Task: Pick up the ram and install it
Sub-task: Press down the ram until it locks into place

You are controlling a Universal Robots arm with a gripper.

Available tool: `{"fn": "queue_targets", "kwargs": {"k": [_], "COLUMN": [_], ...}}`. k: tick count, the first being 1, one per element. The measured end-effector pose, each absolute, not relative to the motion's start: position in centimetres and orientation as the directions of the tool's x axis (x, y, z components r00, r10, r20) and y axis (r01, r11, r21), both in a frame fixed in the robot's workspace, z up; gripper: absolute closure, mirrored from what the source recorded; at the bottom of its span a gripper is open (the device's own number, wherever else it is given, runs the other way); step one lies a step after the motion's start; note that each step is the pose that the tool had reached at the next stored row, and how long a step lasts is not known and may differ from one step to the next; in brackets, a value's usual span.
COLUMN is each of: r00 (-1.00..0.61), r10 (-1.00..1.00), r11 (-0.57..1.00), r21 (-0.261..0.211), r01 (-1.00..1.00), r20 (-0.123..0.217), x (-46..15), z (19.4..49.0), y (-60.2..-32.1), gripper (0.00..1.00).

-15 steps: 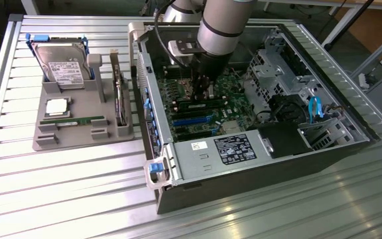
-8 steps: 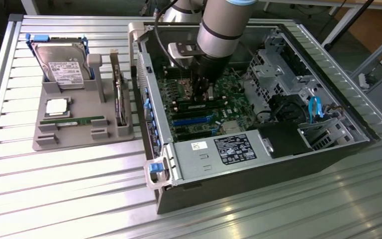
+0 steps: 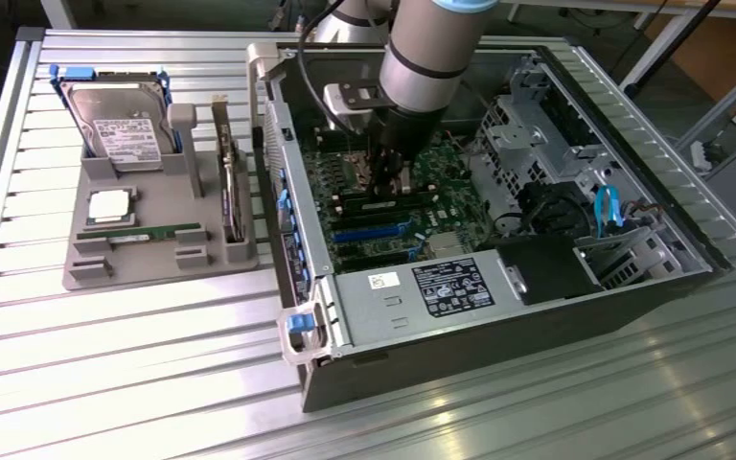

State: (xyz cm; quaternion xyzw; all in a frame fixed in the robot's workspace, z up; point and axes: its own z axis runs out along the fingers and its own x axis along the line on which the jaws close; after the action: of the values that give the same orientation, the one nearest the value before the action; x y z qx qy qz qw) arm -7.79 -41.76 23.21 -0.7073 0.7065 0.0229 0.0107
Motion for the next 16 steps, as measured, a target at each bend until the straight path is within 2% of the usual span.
{"fn": "queue_targets", "kwargs": {"k": [16], "r00": [0.001], "r10": [-0.999], "r11": [-0.002], "r21": [0.017], "r01": [-1.000], "r20": [-0.048], "x": [-7.80], "z": [23.14], "y": [-41.90], "gripper": [0.91]}}
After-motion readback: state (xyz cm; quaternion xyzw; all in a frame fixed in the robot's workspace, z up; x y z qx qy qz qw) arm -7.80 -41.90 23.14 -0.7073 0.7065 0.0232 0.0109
